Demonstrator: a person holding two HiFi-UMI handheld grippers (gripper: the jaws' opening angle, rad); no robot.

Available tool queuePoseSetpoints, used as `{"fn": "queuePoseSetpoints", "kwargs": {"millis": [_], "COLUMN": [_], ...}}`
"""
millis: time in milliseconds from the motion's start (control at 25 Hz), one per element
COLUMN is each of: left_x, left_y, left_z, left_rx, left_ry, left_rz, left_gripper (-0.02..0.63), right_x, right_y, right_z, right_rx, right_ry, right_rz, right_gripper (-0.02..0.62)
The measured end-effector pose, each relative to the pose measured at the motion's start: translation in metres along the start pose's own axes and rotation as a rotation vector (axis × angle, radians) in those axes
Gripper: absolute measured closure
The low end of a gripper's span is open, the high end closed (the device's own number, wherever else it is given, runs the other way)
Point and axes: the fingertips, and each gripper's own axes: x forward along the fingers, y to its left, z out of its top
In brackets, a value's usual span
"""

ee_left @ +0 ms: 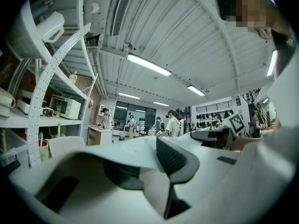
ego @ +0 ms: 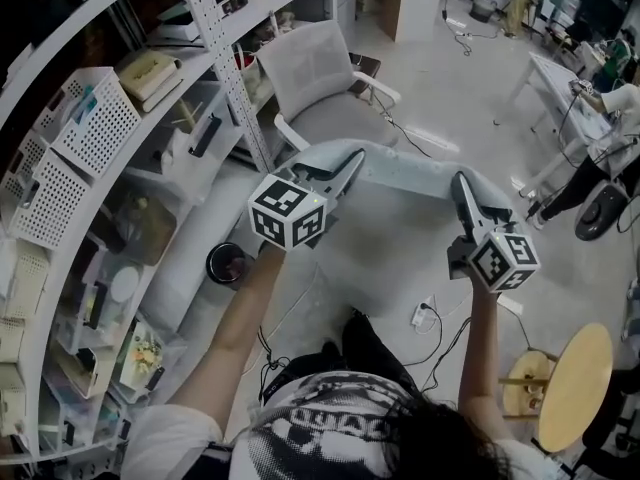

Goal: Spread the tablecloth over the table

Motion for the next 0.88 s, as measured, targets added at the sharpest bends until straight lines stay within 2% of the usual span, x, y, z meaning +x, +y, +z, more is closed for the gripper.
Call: {"fn": "queuePoseSetpoints", "kwargs": {"millis": [560,720,880], "left_x": [0.144,0.18,0.213], "left_y": [0.077,0.103,0.126], "left_z": [0.064,0.086,0.111], "left_rx": [0.059,0.078,0.133], "left_ry": [-0.053,-0.081,-0.106], "left_rz": [0.01,0.021,0.042], "left_gripper": [0.521,0.522,0.522], "right_x": [0.119,0.157,0.192], "right_y": [-0.103,-0.126,-0.146], "right_z": [0.078,0.104,0.133], "right_rx": [-0.014,-0.045,-0.099], "right_ry": [-0.086,-0.123,-0.154], "right_rz": [0.046,0.067,0.085], "right_gripper": [0.486,0.486,0.486]}}
